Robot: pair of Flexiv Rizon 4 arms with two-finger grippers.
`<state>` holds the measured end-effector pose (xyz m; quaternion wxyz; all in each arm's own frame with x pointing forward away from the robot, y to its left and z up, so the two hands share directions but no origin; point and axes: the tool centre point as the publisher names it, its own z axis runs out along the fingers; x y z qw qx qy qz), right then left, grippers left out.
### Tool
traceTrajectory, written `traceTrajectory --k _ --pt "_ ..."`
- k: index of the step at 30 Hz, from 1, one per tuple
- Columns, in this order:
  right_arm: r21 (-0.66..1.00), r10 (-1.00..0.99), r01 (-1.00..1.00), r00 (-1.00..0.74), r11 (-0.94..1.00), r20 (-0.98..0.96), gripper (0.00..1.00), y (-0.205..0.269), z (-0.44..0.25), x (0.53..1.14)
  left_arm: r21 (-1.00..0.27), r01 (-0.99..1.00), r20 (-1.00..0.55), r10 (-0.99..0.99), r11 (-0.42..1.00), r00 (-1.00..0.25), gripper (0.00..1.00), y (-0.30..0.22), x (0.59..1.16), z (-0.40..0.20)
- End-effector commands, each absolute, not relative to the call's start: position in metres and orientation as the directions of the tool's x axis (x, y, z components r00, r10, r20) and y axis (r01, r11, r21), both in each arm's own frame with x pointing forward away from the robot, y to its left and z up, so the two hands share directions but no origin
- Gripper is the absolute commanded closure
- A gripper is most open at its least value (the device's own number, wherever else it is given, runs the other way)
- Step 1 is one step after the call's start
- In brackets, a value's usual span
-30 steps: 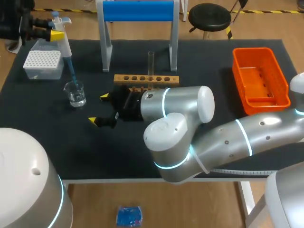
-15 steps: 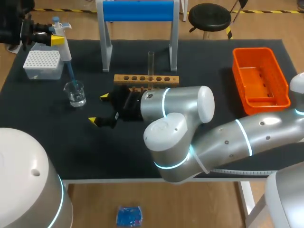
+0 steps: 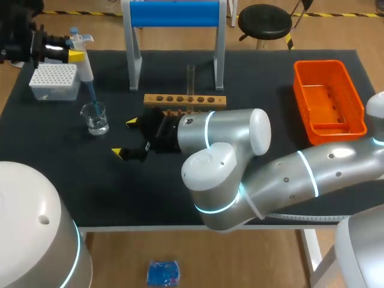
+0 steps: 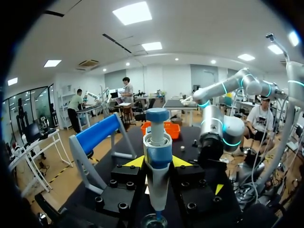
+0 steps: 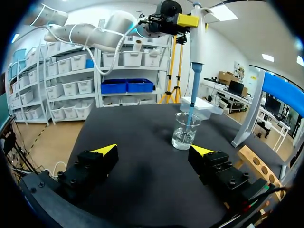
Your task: Invert the test tube, pick up the pipette, mount the tip to pipette, aspirate from beaker and dispense into the tube, eject the tip, return the pipette, and cap with the stopper.
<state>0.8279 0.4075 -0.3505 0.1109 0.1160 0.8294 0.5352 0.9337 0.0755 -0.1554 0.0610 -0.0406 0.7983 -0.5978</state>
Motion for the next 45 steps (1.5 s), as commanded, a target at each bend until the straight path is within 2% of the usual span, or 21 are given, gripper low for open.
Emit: traceTrajectory --k 1,45 --pt "0.911 0.312 0.075 -0.948 0.406 -0.061 0.0 0.409 -0.35 0.828 -0.96 0.007 -0.047 -0.135 0.28 -0.99 1.0 0.076 0.937 -0.159" --pt "0.911 0.312 0.075 -0.948 0.406 -0.061 0.0 0.409 -0.35 0.828 -0.958 -0.002 -0.045 -0.158 0.287 -0.986 1.0 0.086 0.943 -0.183"
